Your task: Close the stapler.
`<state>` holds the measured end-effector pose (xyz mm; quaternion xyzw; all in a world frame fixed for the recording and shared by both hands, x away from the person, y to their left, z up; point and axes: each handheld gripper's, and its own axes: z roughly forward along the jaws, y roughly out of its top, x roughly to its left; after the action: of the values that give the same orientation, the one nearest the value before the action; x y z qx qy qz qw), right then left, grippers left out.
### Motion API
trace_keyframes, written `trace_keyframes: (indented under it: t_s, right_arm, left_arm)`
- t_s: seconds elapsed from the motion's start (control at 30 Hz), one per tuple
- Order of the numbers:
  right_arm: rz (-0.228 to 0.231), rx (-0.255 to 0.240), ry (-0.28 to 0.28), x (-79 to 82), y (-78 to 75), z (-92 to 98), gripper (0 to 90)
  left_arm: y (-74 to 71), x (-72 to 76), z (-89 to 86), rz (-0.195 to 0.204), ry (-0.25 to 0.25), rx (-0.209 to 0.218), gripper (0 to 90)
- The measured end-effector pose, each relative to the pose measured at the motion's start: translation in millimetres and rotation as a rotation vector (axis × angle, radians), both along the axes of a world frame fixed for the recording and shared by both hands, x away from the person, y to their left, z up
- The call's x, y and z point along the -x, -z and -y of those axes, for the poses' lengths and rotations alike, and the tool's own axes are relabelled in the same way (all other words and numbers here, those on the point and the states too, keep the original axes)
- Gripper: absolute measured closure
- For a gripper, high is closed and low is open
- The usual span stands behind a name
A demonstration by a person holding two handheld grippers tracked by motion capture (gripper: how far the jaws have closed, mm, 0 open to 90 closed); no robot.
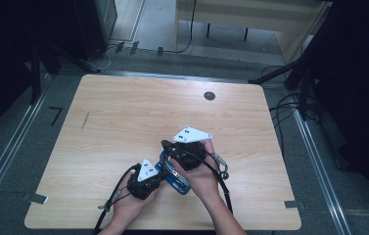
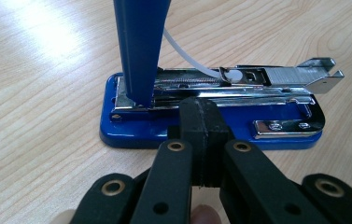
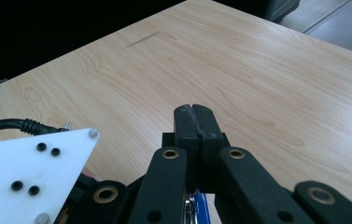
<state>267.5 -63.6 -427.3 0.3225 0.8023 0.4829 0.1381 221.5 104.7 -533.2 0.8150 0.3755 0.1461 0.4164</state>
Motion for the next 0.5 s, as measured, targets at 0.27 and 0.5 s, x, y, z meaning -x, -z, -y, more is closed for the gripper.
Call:
trace_keyframes:
  t_s: [0.27, 0.5]
  right_arm:
    - [0.002, 0.004, 0.005, 10.8, 4.1, 11.2, 90.0]
    - [-0.007, -0.005, 0.02, 22.7, 11.7, 25.8, 90.0]
  left_arm:
    - [-0.1, 1.1, 0.7, 0.003, 0.015, -0.005, 90.0]
    - [0.3, 2.1, 1.1, -0.001, 0.036, 0.002, 90.0]
